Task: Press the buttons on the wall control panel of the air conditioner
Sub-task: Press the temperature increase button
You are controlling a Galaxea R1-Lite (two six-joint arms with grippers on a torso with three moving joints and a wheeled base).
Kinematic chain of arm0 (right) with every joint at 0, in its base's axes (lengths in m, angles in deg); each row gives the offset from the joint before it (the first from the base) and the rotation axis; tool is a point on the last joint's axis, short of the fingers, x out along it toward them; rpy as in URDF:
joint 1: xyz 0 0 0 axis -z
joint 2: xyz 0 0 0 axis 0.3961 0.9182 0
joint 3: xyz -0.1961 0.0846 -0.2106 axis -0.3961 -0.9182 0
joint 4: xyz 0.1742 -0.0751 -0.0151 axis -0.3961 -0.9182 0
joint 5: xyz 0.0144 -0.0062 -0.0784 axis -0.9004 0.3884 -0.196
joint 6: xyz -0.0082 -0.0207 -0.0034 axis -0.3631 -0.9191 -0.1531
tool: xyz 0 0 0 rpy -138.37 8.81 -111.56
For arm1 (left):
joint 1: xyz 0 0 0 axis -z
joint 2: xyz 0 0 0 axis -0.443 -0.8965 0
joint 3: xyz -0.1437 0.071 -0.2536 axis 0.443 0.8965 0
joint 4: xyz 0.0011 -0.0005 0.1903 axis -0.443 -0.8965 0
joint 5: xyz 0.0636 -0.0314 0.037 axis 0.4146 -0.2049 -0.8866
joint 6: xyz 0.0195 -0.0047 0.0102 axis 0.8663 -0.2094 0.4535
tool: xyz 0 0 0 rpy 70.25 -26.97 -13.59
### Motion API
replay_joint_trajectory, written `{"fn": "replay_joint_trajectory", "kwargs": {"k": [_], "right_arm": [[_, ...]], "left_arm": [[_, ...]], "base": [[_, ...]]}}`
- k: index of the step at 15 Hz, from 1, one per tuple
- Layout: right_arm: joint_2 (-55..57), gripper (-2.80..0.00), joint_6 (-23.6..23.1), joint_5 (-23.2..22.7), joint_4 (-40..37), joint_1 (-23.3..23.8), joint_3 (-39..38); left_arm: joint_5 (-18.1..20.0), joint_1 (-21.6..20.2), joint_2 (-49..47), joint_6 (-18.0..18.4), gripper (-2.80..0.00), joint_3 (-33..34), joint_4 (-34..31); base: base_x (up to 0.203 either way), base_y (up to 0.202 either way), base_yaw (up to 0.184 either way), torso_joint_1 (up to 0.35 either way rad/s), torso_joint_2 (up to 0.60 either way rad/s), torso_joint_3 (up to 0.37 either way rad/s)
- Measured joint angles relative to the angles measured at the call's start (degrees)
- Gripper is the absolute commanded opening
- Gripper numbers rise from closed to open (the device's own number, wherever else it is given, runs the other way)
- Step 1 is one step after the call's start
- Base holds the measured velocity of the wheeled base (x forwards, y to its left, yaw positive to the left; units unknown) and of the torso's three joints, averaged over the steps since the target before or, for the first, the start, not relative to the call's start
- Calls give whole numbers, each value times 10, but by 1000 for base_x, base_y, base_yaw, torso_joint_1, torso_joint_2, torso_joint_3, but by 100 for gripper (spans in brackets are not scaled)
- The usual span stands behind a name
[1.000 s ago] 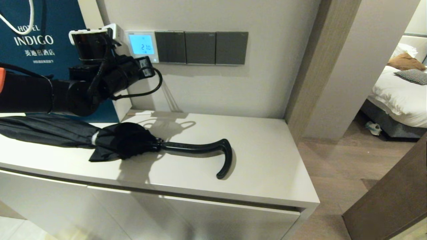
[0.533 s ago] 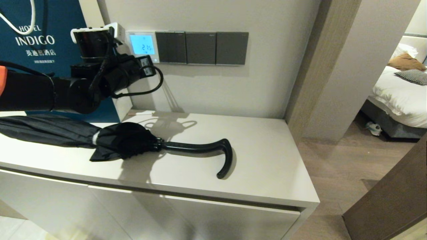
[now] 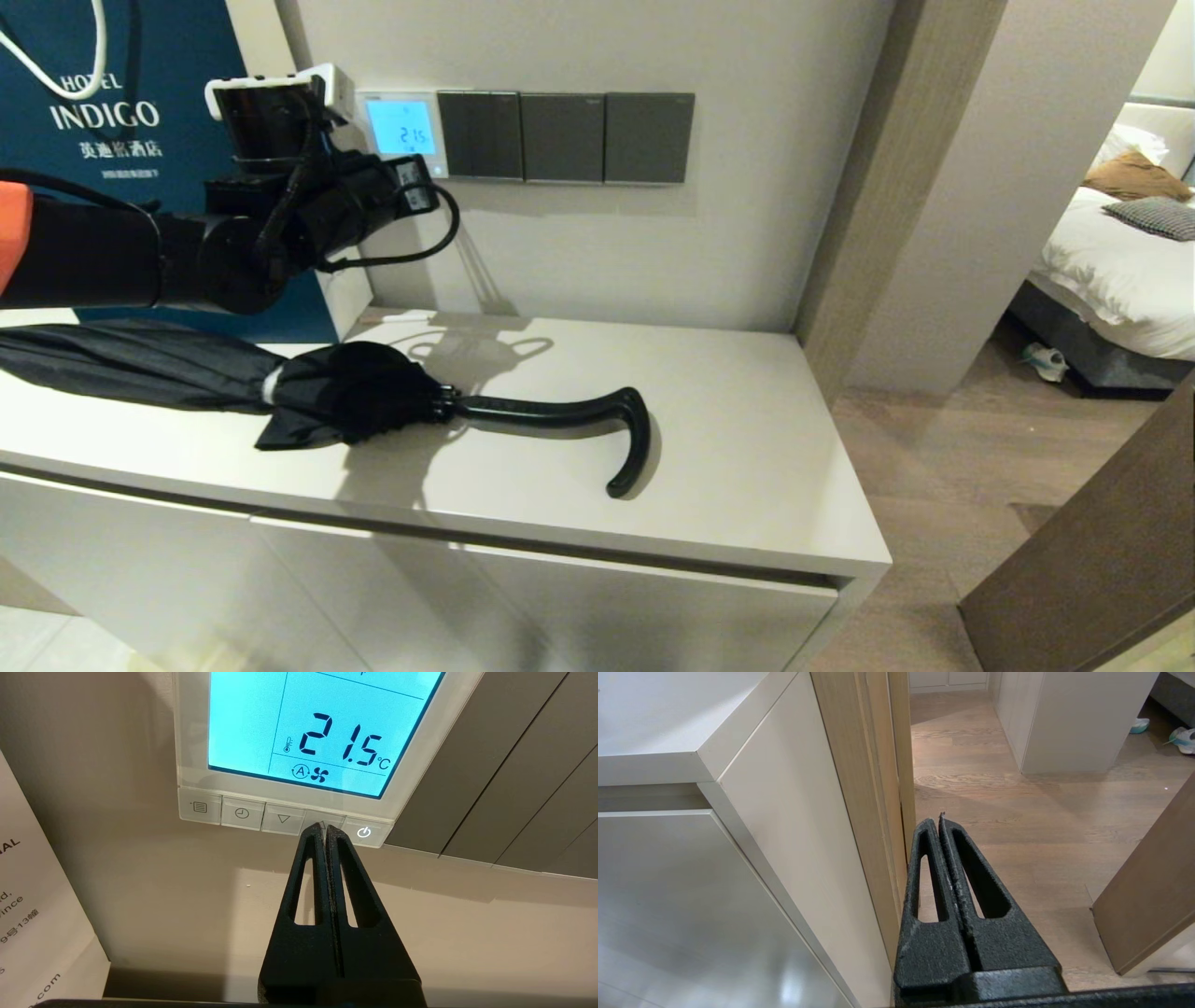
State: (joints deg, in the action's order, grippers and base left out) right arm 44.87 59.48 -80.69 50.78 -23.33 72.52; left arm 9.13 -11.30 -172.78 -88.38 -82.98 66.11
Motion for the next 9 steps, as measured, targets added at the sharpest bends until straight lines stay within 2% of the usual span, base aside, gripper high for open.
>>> {"fn": "replay_joint_trajectory", "kwargs": {"k": [7, 9], "right_arm": [[0, -280, 0, 0, 0, 0, 0], [0, -280, 0, 0, 0, 0, 0]], "left_arm": [[0, -1, 1, 0, -280, 4, 5], [0, 0, 14, -1, -280, 38, 27]], "base": [[0, 0, 0, 0, 0, 0], [0, 0, 0, 0, 0, 0]]}}
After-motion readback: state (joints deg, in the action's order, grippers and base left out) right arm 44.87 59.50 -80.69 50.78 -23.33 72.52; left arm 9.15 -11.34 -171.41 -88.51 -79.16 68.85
